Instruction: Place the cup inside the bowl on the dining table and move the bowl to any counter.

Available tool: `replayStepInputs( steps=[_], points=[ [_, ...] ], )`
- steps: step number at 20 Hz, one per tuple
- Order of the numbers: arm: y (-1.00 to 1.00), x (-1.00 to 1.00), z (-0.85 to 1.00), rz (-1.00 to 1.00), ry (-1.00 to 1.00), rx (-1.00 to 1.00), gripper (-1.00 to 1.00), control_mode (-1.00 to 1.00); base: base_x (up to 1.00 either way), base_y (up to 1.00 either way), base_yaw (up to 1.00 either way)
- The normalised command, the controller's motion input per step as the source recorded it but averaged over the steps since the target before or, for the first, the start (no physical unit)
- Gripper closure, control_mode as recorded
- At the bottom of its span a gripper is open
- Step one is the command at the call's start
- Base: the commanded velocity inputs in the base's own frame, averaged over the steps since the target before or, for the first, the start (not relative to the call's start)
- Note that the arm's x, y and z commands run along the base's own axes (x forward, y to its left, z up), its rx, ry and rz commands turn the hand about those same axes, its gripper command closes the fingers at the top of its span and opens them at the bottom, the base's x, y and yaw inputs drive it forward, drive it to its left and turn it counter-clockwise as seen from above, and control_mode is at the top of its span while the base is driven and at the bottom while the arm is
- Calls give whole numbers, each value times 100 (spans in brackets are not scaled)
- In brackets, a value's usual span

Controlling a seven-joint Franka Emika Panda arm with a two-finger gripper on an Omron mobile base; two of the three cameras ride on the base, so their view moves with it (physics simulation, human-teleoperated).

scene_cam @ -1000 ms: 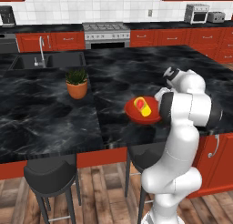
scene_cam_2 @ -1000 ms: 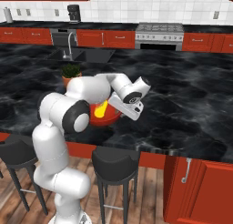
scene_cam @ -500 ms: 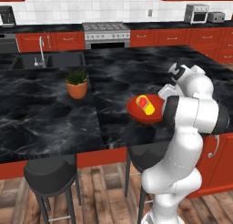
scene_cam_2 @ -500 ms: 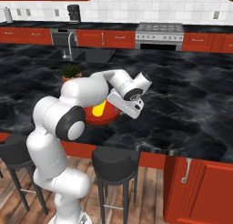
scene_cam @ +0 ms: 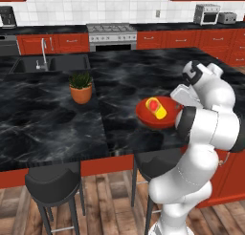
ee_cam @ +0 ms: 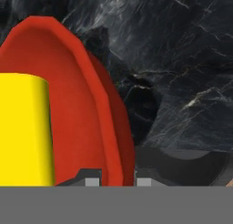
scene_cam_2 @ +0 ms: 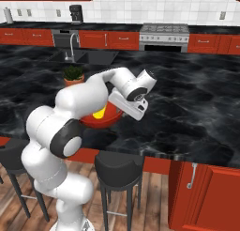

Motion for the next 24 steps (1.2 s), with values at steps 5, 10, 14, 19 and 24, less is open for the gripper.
replayStepInputs(
  steps=[5,10,14,19,24],
  points=[
    [-5,-17,34,0,0,1,100,-100,0,0,0],
    [-18,-38,12,-2,0,4,100,-100,0,0,0],
    [-18,-51,0,-4,0,4,100,-100,0,0,0],
    [-13,-40,3,-3,0,2,100,-100,0,0,0],
    [-4,-17,22,0,0,0,100,-100,0,0,0]
  ],
)
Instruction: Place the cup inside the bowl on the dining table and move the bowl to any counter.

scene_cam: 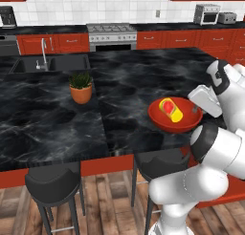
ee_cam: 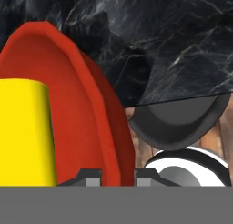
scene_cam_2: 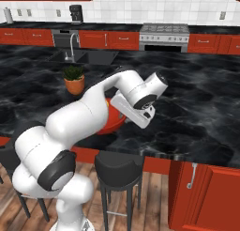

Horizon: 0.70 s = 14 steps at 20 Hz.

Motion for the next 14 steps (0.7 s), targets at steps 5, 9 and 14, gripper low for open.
replayStepInputs(
  steps=[5,9,14],
  points=[
    [0,-5,8,0,0,0,100,-100,0,0,0],
    [0,0,0,0,0,0,100,-100,0,0,0],
    [0,0,0,0,0,0,100,-100,0,0,0]
  ],
)
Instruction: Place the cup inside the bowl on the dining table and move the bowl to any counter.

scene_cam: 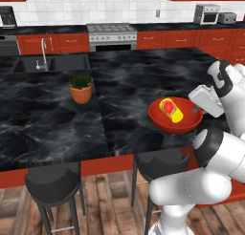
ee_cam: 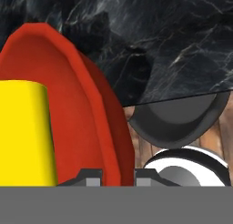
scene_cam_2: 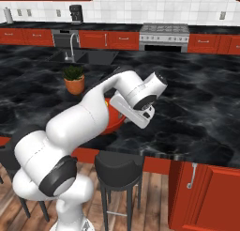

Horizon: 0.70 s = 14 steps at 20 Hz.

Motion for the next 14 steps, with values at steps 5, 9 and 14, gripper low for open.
replayStepInputs(
  steps=[5,9,14],
  points=[
    [0,0,0,0,0,0,100,100,0,0,0],
    [0,0,0,0,0,0,100,100,-23,1,0],
    [0,0,0,0,0,0,100,100,-86,-26,0]
  ],
)
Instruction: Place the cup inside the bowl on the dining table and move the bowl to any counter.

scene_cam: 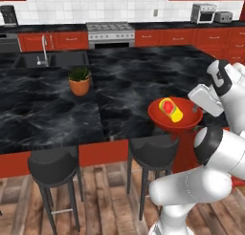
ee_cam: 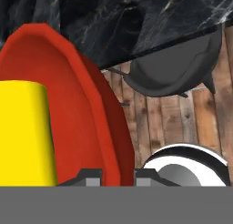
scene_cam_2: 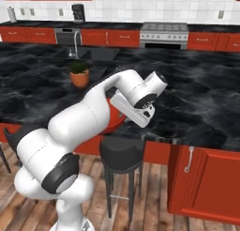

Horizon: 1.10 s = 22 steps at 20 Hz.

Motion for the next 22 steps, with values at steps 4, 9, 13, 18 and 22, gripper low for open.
replayStepInputs(
  steps=[4,9,13,18,22],
  points=[
    [0,0,0,0,0,0,100,100,-99,-29,0],
    [0,0,0,0,0,0,100,100,-19,-51,0],
    [0,0,0,0,0,0,100,100,-1,-78,1],
    [0,0,0,0,0,0,100,100,0,-90,0],
    [0,0,0,0,0,0,100,100,0,-92,0]
  ],
)
